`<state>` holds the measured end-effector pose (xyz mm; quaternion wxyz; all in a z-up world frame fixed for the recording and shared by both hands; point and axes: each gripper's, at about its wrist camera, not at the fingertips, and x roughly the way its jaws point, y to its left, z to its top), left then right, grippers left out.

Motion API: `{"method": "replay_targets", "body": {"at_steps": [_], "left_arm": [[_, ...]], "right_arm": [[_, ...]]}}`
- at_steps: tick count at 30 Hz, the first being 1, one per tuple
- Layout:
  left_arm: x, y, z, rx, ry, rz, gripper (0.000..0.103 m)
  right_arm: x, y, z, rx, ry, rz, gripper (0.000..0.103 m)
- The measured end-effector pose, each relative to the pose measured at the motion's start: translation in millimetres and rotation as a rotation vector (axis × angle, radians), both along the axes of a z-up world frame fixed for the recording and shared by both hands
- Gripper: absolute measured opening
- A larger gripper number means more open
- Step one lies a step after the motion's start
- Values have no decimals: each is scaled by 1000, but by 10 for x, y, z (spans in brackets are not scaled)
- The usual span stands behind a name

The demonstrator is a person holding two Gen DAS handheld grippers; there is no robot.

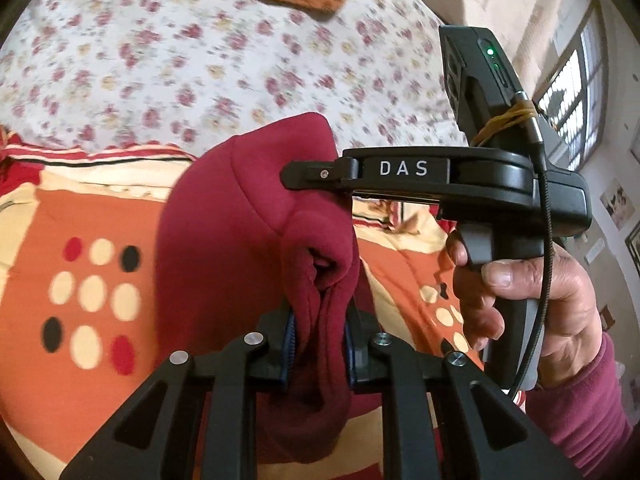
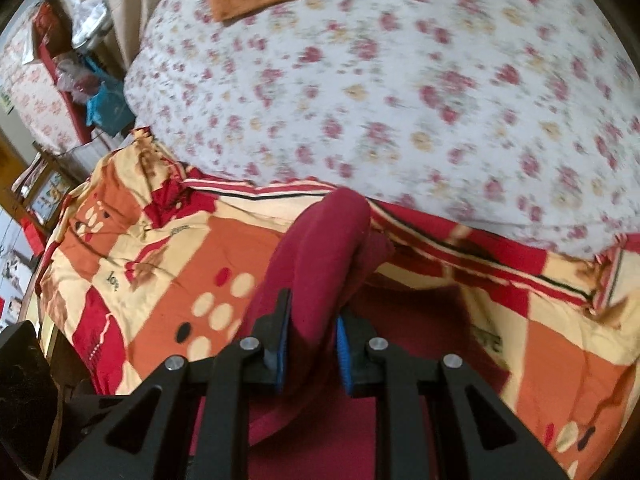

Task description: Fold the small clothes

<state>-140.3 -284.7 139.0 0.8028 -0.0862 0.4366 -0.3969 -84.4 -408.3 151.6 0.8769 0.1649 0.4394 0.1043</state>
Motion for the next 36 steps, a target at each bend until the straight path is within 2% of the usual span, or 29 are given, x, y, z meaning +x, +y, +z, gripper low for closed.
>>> {"method": "replay_targets", "body": {"at_steps": [8, 17, 19, 20, 21, 23, 26, 31, 34, 36], "left_arm": [[-95, -514, -177, 45, 27, -58, 0], [-177, -838, -452, 85, 81, -90, 0], [-210, -844, -453, 72, 93, -115, 4], [-241, -817, -422, 58, 99, -145, 7], [-261, -794, -391, 49, 101, -166, 12], [-348, -688, -292, 34, 105, -231, 13], [-474, -459, -120, 71, 20, -250, 13], [-435, -119, -9, 116, -60, -170, 13], [-353, -25, -67, 162, -74, -107, 13], [-307, 8, -156, 185, -59, -86, 13]], "right_arm": [[-178, -489, -345, 24, 48, -75, 20], [-201, -714, -846, -15, 134, -147, 20], [-209, -757, -960, -3, 157, -168, 29], [-236, -797, -993, 1, 163, -191, 38], [-271, -827, -989, -3, 161, -213, 43], [-375, -894, -909, 11, 142, -251, 43], [-545, -874, -661, 9, 76, -261, 43], [-822, -486, -301, 23, -52, -126, 43], [-933, -187, -339, -51, -38, -58, 41], [-991, -89, -441, -123, -9, -56, 34]]}}
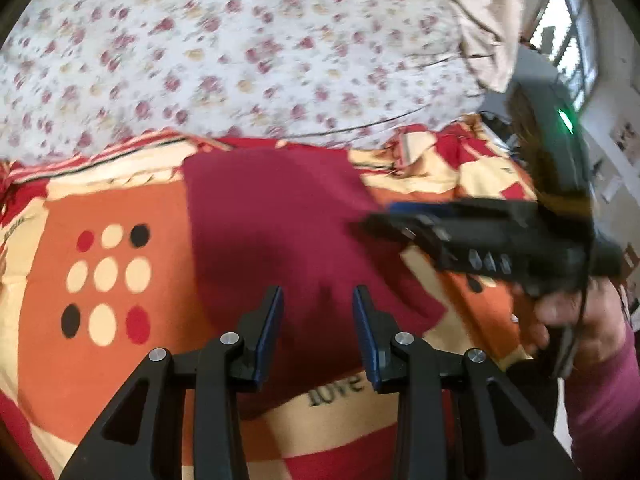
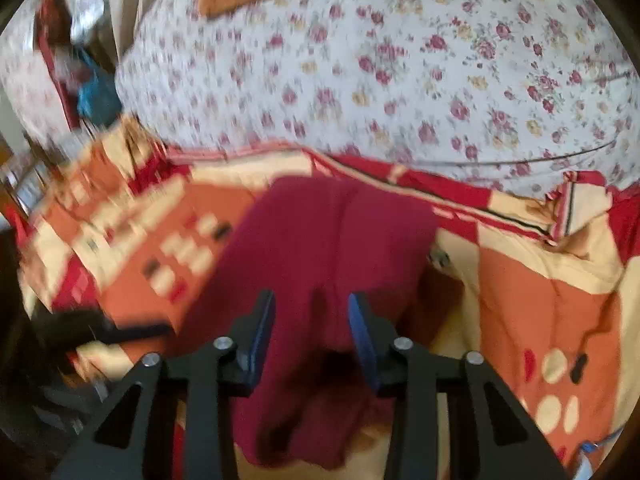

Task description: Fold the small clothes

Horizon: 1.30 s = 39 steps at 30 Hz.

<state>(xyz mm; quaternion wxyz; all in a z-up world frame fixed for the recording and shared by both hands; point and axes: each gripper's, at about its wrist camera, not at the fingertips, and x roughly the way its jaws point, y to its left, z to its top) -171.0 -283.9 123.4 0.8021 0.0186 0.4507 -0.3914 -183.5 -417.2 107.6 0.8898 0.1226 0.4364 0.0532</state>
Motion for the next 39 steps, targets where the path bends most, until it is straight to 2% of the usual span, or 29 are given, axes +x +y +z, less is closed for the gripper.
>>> {"method": "replay_targets", "body": {"at_steps": [2, 4, 6, 8, 12, 14, 16, 17, 18, 21, 23, 25, 27, 30, 32, 33, 35, 36, 37, 38, 39], "left_arm": [[3, 22, -131, 26, 6, 12, 13], [9, -14, -275, 54, 14, 13, 13], [-6, -36, -374, 69, 25, 12, 13], [-30, -47, -421, 80, 7, 19, 13], [-77, -44, -385, 88, -24, 17, 13], [-73, -35, -378, 87, -28, 22, 13], [-62, -32, -383, 86, -24, 26, 13], [-62, -32, -382, 86, -24, 27, 13], [-63, -31, -381, 87, -26, 27, 13], [-62, -32, -379, 87, -27, 27, 13], [-63, -34, -382, 88, -28, 27, 13], [-63, -36, -383, 88, -27, 28, 13], [-64, -35, -380, 86, -24, 26, 13], [-49, 4, -347, 68, 1, 19, 13], [0, 79, -295, 22, 20, 23, 13], [64, 138, -266, -17, 41, 32, 17], [189, 223, -251, -74, 82, 54, 32], [250, 260, -254, -103, 103, 69, 38], [335, 308, -265, -142, 135, 89, 40], [400, 339, -287, -168, 161, 100, 40], [444, 357, -300, -184, 178, 104, 40]], "right_arm": [[-97, 8, -146, -51, 42, -31, 33], [-203, -38, -308, -58, 80, -64, 33], [-302, -112, -564, 23, 114, -80, 33], [-369, -158, -673, 77, 99, -101, 33], [-479, -192, -563, 103, 75, -112, 34], [-540, -242, -451, 136, 57, -139, 37], [-581, -301, -332, 176, 21, -172, 48], [-599, -329, -268, 188, -7, -202, 61], [-607, -356, -222, 197, -32, -230, 69], [-482, -350, -200, 214, -27, -239, 69], [-362, -269, -221, 178, -14, -223, 69], [-271, -222, -270, 143, 4, -221, 64], [-193, -205, -391, 127, 36, -222, 28], [-262, -178, -505, 122, 26, -204, 23], [-338, -155, -554, 105, 25, -192, 22], [-366, -160, -579, 112, 29, -190, 22], [-411, -210, -621, 156, 27, -190, 23], [-424, -249, -625, 184, 21, -194, 29], [-437, -287, -615, 207, 7, -204, 38], [-454, -326, -600, 223, -11, -223, 60], [-476, -377, -587, 234, -32, -253, 76]]}}
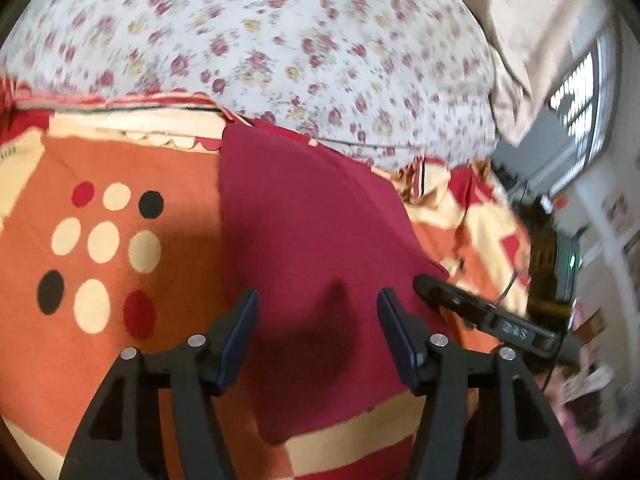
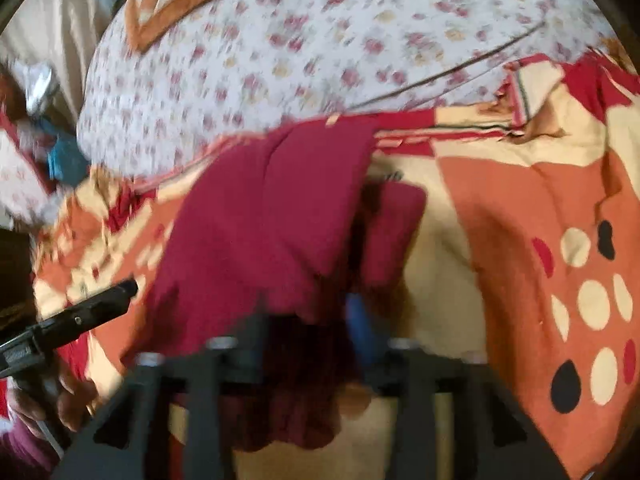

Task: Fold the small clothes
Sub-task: 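Lower the folded sweatshirt onto the blanket and open both tools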

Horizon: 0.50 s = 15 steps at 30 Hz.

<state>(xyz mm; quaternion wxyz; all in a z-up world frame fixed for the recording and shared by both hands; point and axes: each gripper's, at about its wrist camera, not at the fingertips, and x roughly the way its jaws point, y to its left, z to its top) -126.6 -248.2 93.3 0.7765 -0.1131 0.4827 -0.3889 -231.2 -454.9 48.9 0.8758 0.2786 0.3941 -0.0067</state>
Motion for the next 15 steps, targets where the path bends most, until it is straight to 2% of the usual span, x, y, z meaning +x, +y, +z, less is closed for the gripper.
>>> {"method": "replay_targets", "body": {"at_steps": [5, 7, 9, 11, 13, 14, 15], "left_arm": [[263, -31, -238, -61, 101, -5, 45], [308, -51, -308, -85, 114, -6, 62], [332, -59, -326, -99, 104, 15, 68], [379, -101, -392, -79, 107, 25, 70], [425, -134, -516, -41, 158, 25, 69], [447, -163, -622, -42, 222, 5, 66], [432, -154, -628, -50, 213, 8, 62]], "right_arm": [[73, -232, -144, 142, -30, -23, 91], [183, -307, -291, 218, -20, -18, 92], [309, -344, -441, 314, -28, 12, 95], [393, -319, -525, 333, -29, 19, 98], [449, -272, -517, 307, -36, 29, 98], [484, -236, -503, 292, -35, 40, 91], [504, -217, -493, 291, -35, 49, 79]]}}
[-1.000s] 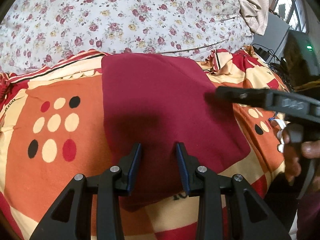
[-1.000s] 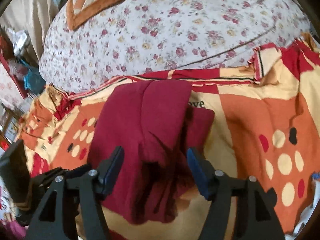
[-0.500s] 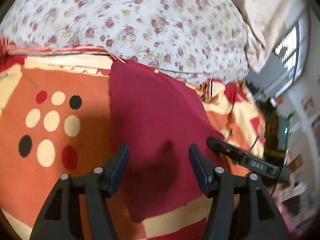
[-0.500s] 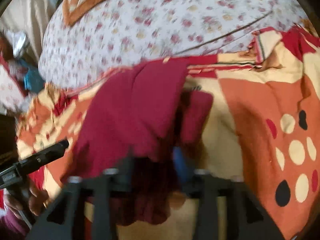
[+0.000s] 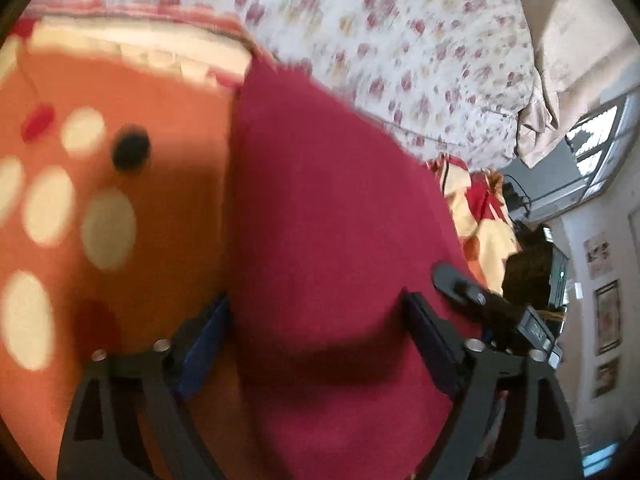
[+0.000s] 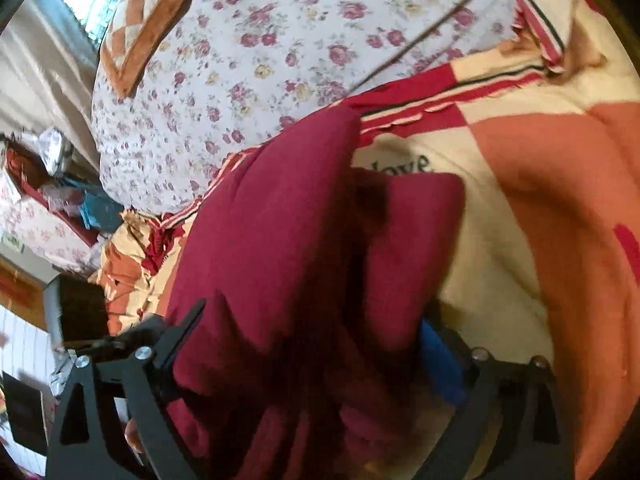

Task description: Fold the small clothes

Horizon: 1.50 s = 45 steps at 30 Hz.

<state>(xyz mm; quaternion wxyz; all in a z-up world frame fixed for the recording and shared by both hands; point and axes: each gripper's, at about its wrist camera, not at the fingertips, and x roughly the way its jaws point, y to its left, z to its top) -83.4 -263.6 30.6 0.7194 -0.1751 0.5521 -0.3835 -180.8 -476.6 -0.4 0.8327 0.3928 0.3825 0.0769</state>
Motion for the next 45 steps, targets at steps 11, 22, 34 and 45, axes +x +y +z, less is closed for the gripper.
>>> {"method": "replay_targets", "body": {"at_steps": [11, 22, 34, 45], "left_arm": [[-491, 470, 677, 45, -148, -60, 36], [-891, 816, 363, 224, -136, -10, 44], [-1169, 868, 858, 354, -407, 130, 46], [-1446, 884, 1090, 435, -530, 176, 46]], "right_arm": [[-248, 382, 606, -52, -42, 77, 51], [-587, 1023, 312, -149, 55, 143, 71], [-1149, 1091, 1056, -333, -129, 54, 69], [-966, 1507, 736, -511, 18, 148, 53]]}}
